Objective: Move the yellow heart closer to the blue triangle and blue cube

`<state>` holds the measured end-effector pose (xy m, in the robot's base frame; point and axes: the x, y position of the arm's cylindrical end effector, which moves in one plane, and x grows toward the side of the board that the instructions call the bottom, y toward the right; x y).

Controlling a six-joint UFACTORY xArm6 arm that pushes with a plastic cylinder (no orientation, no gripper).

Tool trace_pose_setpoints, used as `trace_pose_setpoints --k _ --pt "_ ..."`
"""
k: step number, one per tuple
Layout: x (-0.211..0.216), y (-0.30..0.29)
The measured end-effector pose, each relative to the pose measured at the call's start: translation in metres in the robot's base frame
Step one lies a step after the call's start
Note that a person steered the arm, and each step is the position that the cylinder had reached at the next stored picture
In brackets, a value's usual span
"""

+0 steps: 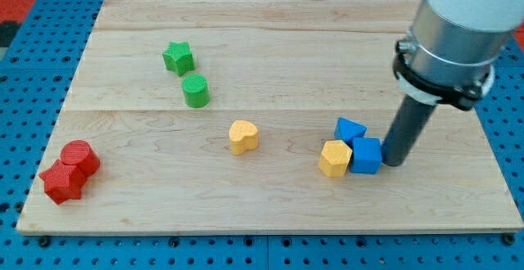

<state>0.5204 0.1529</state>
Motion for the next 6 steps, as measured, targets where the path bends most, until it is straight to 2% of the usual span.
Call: trace_pose_setpoints --k 1,3,4,5,6 --pt "-0.022 -0.011" --pt "-0.036 -0.011" --pt "-0.066 -0.003" --pt "-0.14 -0.015" --pt "-0.174 -0.064"
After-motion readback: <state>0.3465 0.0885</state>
